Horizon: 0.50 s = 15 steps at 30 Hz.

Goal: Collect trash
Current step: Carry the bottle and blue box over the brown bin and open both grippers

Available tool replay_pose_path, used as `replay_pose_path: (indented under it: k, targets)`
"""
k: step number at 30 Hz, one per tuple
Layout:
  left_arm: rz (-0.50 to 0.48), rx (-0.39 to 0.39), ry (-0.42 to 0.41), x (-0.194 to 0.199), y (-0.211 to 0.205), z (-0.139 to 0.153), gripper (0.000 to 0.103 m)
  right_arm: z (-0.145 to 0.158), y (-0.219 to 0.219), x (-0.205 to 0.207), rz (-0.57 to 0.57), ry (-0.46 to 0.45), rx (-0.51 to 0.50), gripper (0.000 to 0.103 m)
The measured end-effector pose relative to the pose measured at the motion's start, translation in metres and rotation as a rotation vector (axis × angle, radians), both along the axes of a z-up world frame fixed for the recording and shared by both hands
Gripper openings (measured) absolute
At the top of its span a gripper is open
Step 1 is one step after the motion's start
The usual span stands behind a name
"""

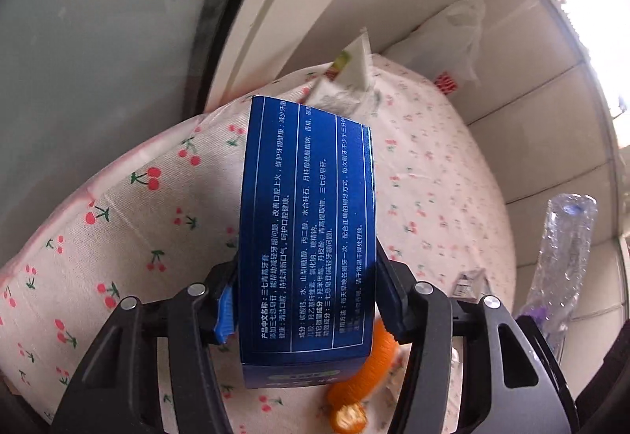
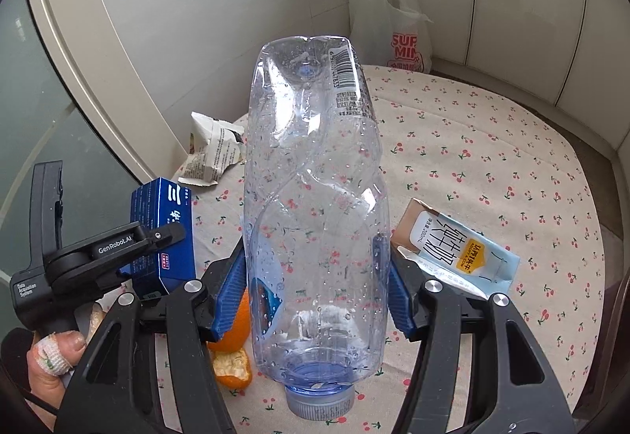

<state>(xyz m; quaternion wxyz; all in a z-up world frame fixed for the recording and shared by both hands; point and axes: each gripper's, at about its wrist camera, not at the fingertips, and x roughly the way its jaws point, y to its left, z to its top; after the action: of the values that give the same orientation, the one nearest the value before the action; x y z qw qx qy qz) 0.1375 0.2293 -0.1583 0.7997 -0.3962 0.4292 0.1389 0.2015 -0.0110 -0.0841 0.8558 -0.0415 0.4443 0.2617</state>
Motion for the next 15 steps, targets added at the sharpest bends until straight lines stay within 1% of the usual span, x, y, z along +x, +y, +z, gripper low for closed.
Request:
replay_pose_path:
  k: [3,6,14,15]
  targets:
    - [-0.029,0.035,-0.051,-0.006,-0.007,0.019,0.055,0.009,-0.007,-0.005,-0.009,-0.016,0.015,0.058]
    - [-0.053,0.06,-0.083,-0.011,-0.018,0.032,0.055,0.018,-0.016,-0.01,-0.02,-0.034,0.026,0.058]
    - [-0.128,0.069,-0.145,-0.009,-0.049,0.059,0.055,0.037,-0.048,-0.018,-0.068,-0.08,0.035,0.058]
    - [-0.135,0.069,-0.15,0.0,-0.057,0.063,0.055,0.039,-0.053,-0.019,-0.076,-0.086,0.036,0.058]
